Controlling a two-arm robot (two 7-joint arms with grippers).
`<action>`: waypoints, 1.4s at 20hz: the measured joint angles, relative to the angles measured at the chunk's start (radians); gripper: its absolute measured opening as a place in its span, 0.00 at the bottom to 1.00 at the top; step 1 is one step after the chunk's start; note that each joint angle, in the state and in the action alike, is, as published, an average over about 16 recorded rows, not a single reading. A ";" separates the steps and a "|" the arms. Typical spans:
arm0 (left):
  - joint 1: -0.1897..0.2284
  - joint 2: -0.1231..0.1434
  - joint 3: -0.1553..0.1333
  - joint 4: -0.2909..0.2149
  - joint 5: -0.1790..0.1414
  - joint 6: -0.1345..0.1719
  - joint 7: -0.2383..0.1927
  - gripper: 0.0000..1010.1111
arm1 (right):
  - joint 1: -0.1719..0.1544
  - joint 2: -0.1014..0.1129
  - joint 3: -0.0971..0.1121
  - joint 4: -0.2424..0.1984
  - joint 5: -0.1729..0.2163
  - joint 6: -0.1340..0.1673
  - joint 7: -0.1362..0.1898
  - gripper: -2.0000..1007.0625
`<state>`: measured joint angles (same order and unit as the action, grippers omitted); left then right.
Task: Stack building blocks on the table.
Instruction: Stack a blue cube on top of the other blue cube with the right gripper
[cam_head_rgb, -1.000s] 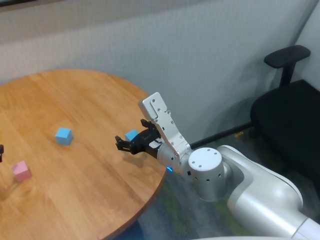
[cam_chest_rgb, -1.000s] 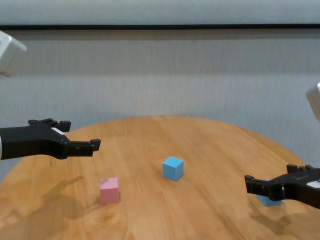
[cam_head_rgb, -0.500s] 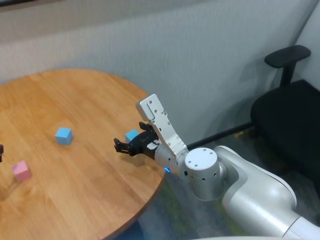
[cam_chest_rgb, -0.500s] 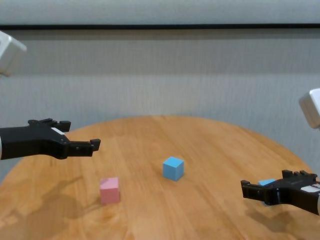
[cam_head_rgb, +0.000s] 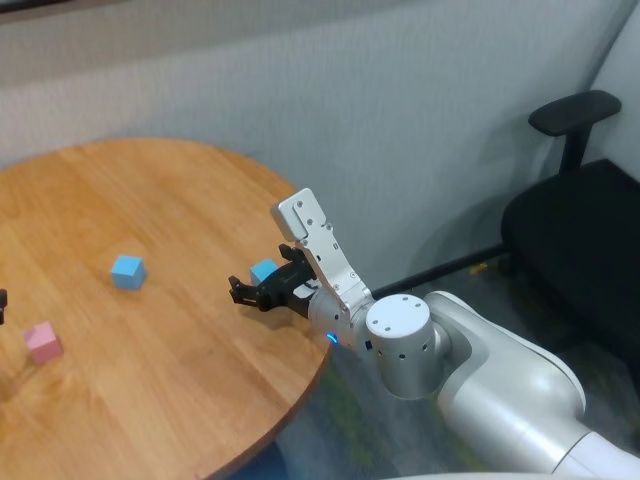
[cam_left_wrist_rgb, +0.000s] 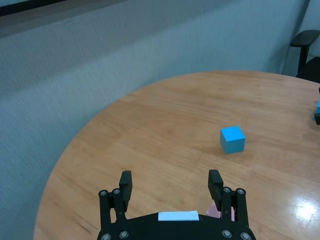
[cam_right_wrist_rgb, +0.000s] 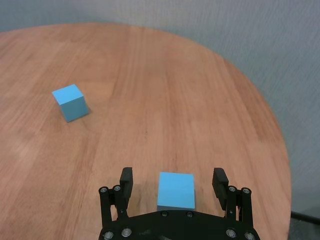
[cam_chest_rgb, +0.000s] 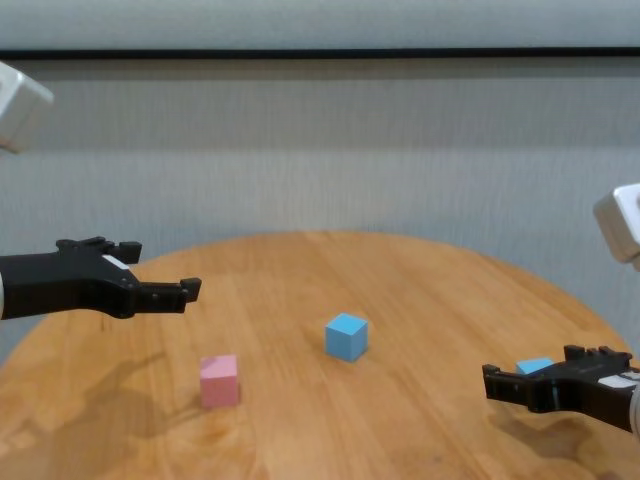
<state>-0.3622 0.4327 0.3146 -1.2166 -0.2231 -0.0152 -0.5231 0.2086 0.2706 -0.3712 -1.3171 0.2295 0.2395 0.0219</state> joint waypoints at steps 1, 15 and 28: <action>0.000 0.000 0.000 0.000 0.000 0.000 0.000 0.99 | 0.001 -0.003 0.002 0.004 -0.002 0.000 0.001 1.00; 0.000 0.000 0.000 0.000 0.000 0.000 0.000 0.99 | 0.008 -0.031 0.021 0.034 -0.022 0.005 0.014 0.98; 0.000 0.000 0.000 0.000 0.000 0.000 0.000 0.99 | 0.000 -0.049 0.050 0.024 -0.034 0.037 0.019 0.74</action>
<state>-0.3622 0.4327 0.3146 -1.2166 -0.2231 -0.0153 -0.5231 0.2085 0.2220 -0.3209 -1.2936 0.1955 0.2762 0.0409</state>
